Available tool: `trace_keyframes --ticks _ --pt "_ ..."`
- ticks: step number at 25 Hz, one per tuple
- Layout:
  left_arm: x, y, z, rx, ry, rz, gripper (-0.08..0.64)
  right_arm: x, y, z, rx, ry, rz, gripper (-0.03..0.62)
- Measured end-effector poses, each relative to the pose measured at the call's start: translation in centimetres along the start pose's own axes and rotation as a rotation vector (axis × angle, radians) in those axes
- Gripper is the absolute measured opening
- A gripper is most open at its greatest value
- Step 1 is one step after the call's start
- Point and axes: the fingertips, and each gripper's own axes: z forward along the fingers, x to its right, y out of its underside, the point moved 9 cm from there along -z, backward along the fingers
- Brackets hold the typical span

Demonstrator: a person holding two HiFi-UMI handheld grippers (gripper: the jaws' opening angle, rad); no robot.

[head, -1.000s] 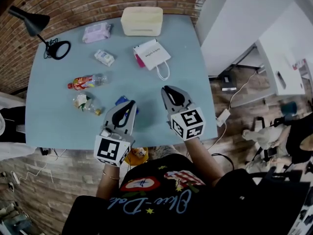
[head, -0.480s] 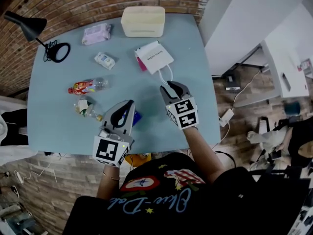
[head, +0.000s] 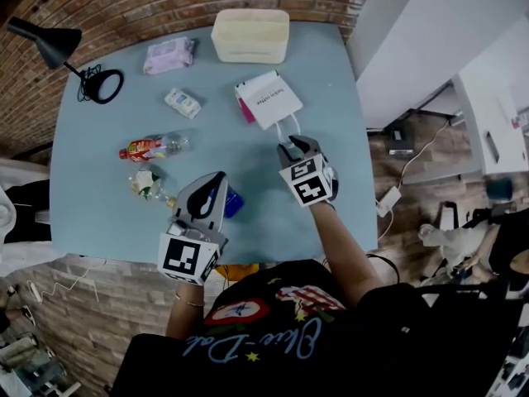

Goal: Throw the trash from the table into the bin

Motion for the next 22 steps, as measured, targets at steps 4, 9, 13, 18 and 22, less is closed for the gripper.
trace_keyframes --ticks 4,9,13,18,22 --pt "-0.5 0.0 -0.1 -0.001 -0.027 -0.010 0.008 0.1 0.1 1.0 -0.019 -0.009 -0.013 0.101" --pt "-0.9 -0.1 -0.1 -0.004 -0.043 -0.014 0.008 0.1 0.1 2.0 -0.043 -0.018 -0.033 0.101" --pt "-1.1 -0.2 -0.3 -0.023 -0.060 -0.033 0.008 0.0 0.3 2.3 -0.057 -0.013 -0.030 0.100" --pt "-1.0 0.2 -0.5 -0.012 -0.053 -0.004 0.008 0.2 0.1 1.7 -0.031 -0.009 -0.014 0.050" --pt "-1.0 0.1 -0.7 -0.007 -0.050 -0.007 0.008 0.0 -0.3 1.3 -0.010 -0.038 -0.002 0.015"
